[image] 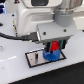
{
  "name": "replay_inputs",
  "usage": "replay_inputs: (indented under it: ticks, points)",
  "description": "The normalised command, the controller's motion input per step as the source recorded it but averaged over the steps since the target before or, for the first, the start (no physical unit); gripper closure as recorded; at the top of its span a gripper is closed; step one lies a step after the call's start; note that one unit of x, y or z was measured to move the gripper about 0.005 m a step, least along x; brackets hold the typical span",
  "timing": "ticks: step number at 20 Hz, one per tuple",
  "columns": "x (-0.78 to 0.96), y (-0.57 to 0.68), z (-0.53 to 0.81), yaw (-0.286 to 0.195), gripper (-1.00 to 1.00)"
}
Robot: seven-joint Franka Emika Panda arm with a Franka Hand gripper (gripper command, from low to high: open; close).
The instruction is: Insert the blue gear onto the right peg, followed by the red gear
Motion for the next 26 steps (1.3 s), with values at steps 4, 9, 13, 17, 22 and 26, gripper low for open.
replay_inputs:
  ticks: [4,9,13,17,22,26]
  points:
    - [0.04,0.01,-0.08,0.0,1.0]
    - [0.09,-0.03,0.13,0.0,1.0]
    - [0.13,-0.04,0.34,0.0,1.0]
    - [0.15,-0.05,0.1,0.0,1.0]
    - [0.13,-0.04,-0.07,0.0,1.0]
    - [0.16,-0.02,-0.12,0.0,1.0]
